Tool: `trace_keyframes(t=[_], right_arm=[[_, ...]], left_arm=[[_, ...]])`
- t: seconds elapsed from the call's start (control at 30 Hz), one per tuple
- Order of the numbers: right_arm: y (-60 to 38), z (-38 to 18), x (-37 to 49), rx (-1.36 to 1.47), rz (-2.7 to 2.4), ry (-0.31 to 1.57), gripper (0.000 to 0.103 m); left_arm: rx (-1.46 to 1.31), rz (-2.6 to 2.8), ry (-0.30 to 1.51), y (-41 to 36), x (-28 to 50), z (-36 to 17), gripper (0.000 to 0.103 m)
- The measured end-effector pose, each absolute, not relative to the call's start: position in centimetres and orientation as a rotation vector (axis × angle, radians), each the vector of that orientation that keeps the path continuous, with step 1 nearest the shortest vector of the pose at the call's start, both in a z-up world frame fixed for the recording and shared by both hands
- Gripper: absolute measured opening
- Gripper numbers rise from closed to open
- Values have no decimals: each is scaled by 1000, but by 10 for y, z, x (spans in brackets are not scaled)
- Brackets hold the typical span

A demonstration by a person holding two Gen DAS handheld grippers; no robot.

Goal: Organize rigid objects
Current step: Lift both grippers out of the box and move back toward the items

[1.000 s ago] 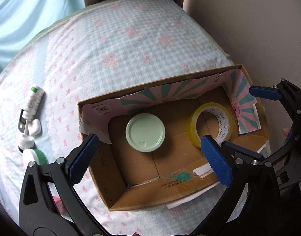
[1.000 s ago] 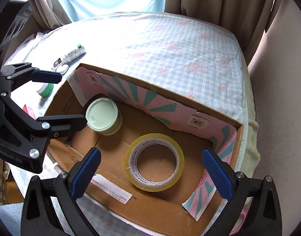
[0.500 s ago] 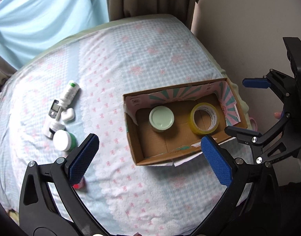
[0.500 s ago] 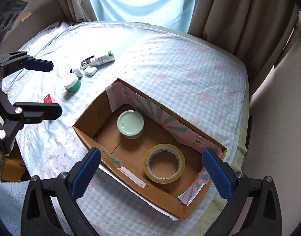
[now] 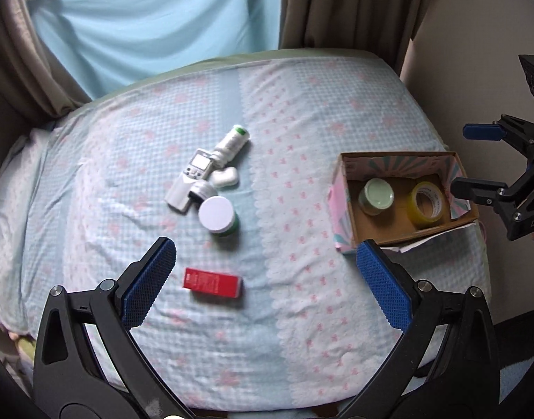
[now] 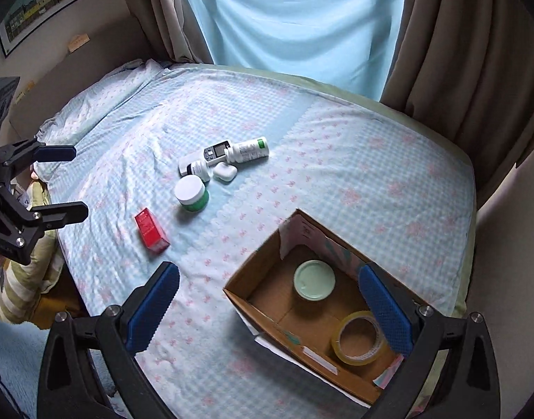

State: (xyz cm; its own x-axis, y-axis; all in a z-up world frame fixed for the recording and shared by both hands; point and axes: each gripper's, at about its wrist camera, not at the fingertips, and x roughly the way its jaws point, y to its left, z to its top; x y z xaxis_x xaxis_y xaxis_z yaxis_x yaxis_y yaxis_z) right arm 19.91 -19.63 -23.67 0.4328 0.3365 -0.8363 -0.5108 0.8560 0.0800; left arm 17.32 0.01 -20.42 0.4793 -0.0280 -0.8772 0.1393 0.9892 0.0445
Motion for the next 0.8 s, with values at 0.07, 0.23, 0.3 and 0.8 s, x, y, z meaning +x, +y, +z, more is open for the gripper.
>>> trace_keyframes(t=[0.07,0.23,0.3,0.8], right_arm=[[-177,-235,199,-184,518,993,103],[-125,-236,200,-84,472,1018,103],[-103,-240,200,-38,448,1031,103],[40,-311,240,190,226,1154,103]], left_arm=[[96,-97,1072,27,173,-207,103],[45,-112,1091,90,178,-215,103],[50,-123,1089,113,181,-217,103],[125,-288,1191,245,255,-303,103]])
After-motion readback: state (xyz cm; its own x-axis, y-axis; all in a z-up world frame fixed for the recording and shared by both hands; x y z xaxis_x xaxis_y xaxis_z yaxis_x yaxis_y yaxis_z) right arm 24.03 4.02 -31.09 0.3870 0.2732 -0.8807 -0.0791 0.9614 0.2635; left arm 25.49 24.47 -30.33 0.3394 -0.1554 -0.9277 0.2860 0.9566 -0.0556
